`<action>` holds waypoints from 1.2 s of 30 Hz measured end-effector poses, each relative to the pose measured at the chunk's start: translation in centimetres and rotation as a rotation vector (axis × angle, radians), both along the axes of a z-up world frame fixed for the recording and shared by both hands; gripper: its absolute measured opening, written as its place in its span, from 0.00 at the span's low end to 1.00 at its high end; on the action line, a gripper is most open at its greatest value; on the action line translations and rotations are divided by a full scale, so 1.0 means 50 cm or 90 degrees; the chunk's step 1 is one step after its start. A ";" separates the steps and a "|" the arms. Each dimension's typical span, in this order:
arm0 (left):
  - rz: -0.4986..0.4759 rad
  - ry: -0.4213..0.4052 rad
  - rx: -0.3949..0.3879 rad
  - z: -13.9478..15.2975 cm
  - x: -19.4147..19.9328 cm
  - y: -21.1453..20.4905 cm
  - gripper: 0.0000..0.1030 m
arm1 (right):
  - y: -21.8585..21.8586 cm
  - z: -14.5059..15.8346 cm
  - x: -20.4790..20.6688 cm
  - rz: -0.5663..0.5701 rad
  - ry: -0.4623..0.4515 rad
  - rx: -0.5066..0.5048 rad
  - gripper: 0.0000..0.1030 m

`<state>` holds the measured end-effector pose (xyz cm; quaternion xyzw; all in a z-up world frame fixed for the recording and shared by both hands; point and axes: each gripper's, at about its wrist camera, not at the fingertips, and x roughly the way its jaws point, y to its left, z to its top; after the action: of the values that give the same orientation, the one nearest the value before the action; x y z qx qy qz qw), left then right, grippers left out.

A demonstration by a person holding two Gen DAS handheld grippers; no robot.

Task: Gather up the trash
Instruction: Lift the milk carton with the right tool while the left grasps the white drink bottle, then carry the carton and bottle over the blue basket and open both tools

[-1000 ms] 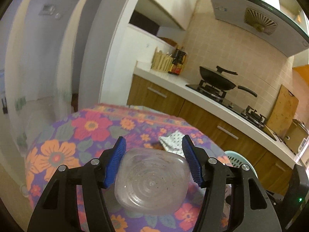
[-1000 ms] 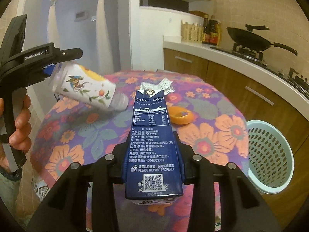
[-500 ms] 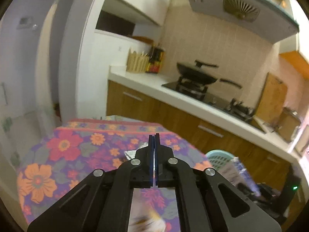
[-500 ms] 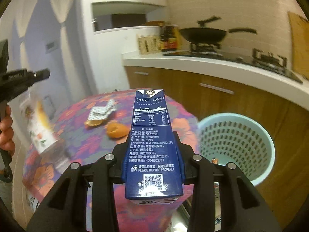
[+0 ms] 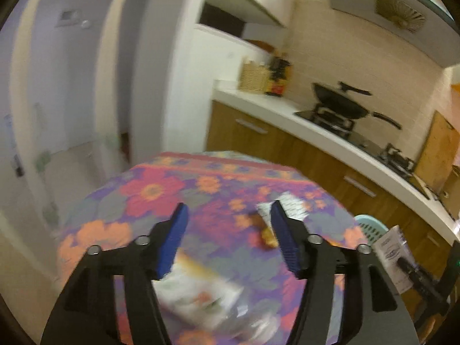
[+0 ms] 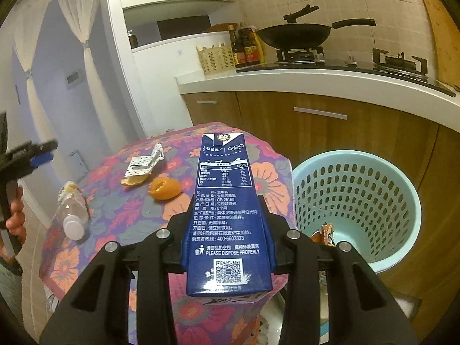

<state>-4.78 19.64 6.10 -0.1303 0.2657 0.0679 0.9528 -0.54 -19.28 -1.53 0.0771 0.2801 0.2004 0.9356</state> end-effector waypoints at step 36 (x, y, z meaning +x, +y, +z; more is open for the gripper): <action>-0.032 0.214 0.072 -0.136 0.146 -0.125 0.56 | -0.082 -0.046 0.047 -0.107 0.035 -0.013 0.34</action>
<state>2.52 13.40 -0.71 -0.0566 0.4202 0.0800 0.9021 1.79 -23.40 -3.84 0.0960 0.3001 0.1161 0.9420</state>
